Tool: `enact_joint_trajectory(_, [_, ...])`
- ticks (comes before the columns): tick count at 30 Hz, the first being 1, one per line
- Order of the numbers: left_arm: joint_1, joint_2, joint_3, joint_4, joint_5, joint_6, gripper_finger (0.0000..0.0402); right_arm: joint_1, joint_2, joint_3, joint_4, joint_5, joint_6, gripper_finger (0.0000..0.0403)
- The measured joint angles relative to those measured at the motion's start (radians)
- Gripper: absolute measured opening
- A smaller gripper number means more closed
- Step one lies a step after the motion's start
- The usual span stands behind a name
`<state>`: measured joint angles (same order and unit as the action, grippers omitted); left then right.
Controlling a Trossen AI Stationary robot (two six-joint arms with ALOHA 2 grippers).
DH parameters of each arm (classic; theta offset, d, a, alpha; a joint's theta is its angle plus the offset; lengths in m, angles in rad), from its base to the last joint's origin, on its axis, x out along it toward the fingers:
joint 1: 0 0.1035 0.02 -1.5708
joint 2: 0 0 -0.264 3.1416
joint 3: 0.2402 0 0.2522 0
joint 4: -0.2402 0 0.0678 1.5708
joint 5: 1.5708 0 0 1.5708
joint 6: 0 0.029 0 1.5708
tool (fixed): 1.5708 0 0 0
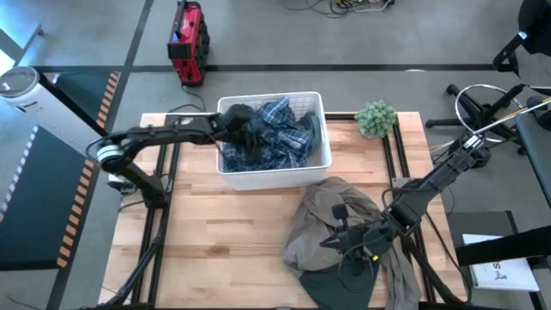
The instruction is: Sort clothes
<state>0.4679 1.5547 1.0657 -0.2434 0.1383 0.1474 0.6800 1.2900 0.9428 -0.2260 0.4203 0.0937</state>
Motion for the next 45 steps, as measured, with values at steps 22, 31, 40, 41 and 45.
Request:
enact_joint_trajectory(22, [-0.036, -0.083, 0.118, -0.204, -0.001, -0.013, 0.0051, 0.000, 0.000, 0.000, 0.000, 0.000, 0.004, 0.0000])
enact_joint_trajectory(31, [-0.086, -0.149, 0.166, -0.126, 0.000, 0.008, 0.0126, 0.000, 0.000, 0.000, 0.000, 0.000, -0.008, 0.0000])
enact_joint_trajectory(40, [-0.038, -0.059, 0.165, 0.123, -0.010, 0.051, 0.0119, 0.000, 0.000, 0.000, 0.000, 0.000, -0.017, 0.0000])
enact_joint_trajectory(41, [-0.028, -0.037, 0.164, 0.127, -0.010, 0.053, 0.0111, 0.000, 0.000, 0.000, 0.000, 0.000, -0.016, 0.0000])
enact_joint_trajectory(45, [0.016, 0.050, 0.164, 0.143, -0.008, 0.058, 0.0068, 0.000, 0.000, 0.000, 0.000, 0.000, -0.019, 0.0000])
